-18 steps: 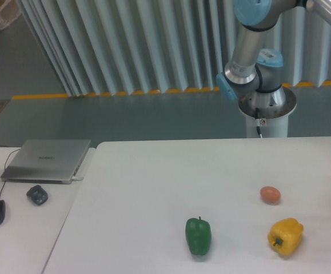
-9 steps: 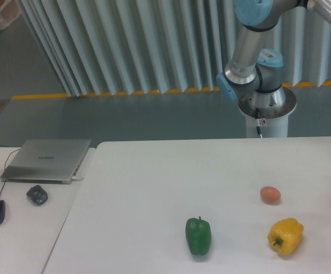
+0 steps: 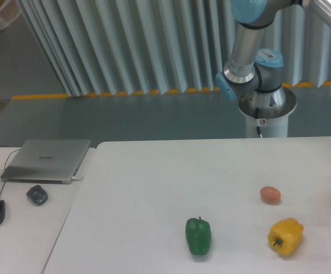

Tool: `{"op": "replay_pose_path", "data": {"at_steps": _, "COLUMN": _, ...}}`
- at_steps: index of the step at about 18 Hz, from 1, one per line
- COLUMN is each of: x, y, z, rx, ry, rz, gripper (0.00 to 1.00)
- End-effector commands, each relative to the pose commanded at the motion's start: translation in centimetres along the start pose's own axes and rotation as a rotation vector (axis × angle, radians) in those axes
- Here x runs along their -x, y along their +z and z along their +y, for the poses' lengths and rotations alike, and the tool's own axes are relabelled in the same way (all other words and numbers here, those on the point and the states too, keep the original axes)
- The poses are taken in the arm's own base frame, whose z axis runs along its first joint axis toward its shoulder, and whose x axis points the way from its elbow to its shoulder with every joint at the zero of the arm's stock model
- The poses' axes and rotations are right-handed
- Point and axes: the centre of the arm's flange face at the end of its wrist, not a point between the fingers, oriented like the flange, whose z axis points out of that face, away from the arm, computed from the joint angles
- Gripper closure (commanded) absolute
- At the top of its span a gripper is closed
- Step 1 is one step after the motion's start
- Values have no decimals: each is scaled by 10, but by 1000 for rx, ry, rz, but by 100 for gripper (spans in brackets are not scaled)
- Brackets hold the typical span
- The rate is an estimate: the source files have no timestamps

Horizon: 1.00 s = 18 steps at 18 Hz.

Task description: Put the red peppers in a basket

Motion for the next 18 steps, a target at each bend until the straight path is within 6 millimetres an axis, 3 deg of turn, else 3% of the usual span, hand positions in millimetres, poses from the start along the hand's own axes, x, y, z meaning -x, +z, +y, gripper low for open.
{"op": "replay_pose_path", "data": {"at_steps": 4, "x": -4, "y": -12, "z": -39, "rx": -26, "ry": 16, "rz": 44, "gripper": 0}}
{"op": "replay_pose_path", "data": {"at_steps": 6, "x": -9, "y": -23, "z": -75, "rx": -42, "ry": -5, "rz": 66, "gripper": 0}}
{"op": "replay_pose_path", "data": {"at_steps": 9, "x": -17, "y": -23, "z": -105, "rx": -55, "ry": -51, "rz": 125, "gripper": 0}}
{"op": "replay_pose_path", "data": {"at_steps": 18, "x": -29, "y": -32, "z": -134, "rx": -132, "ry": -36, "rz": 127, "gripper": 0}}
